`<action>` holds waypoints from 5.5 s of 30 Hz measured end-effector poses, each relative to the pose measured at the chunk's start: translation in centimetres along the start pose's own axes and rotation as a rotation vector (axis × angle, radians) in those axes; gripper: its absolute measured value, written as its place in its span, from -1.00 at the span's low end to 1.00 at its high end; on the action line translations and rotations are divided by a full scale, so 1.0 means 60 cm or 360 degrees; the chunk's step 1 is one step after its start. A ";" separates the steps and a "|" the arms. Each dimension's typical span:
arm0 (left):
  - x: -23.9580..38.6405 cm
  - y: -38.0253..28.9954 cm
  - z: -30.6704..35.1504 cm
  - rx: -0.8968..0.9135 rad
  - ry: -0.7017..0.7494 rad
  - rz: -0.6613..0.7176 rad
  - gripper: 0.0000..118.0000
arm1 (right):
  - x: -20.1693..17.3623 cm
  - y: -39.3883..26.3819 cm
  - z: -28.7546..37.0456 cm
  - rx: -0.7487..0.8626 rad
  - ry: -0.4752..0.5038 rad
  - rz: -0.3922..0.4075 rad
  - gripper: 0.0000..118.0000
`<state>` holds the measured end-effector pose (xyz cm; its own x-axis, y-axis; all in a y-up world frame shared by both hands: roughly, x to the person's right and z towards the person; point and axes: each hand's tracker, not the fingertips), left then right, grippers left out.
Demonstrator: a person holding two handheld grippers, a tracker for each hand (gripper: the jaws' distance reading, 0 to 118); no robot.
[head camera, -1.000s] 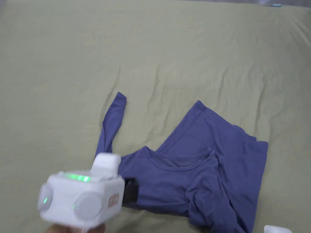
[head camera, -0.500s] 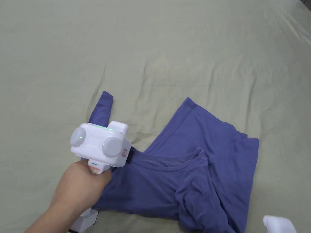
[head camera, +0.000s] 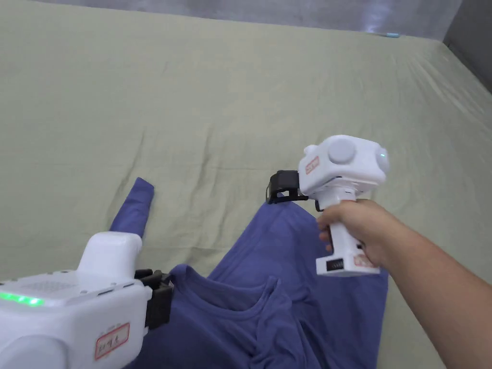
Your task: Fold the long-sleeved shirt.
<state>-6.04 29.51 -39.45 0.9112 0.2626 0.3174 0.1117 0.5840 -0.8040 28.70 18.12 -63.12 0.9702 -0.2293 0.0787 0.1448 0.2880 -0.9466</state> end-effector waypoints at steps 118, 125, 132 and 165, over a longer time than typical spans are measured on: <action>-0.215 -0.212 0.059 -0.0403 0.0023 0.0231 -1.00 | 0.202 -0.598 0.270 -0.0119 -0.0269 -0.0049 -0.90; -0.203 -0.218 0.053 -0.0470 0.0053 0.0128 -1.00 | 0.201 -0.606 0.252 -0.0168 -0.0275 -0.0064 -0.90; -0.209 -0.242 0.001 -0.0569 0.0094 0.0158 -1.00 | 0.206 -0.608 0.229 -0.0203 -0.0284 -0.0051 -0.87; 0.042 0.271 -0.336 -0.0428 0.0167 -0.0231 1.00 | 0.047 -0.619 0.301 0.0086 0.0274 -0.0090 -0.96</action>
<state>6.05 24.19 -61.89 0.9126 0.1026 0.3958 0.3314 0.3817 -0.8628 29.59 23.54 -22.09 0.9131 -0.4012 0.0725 0.2131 0.3182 -0.9238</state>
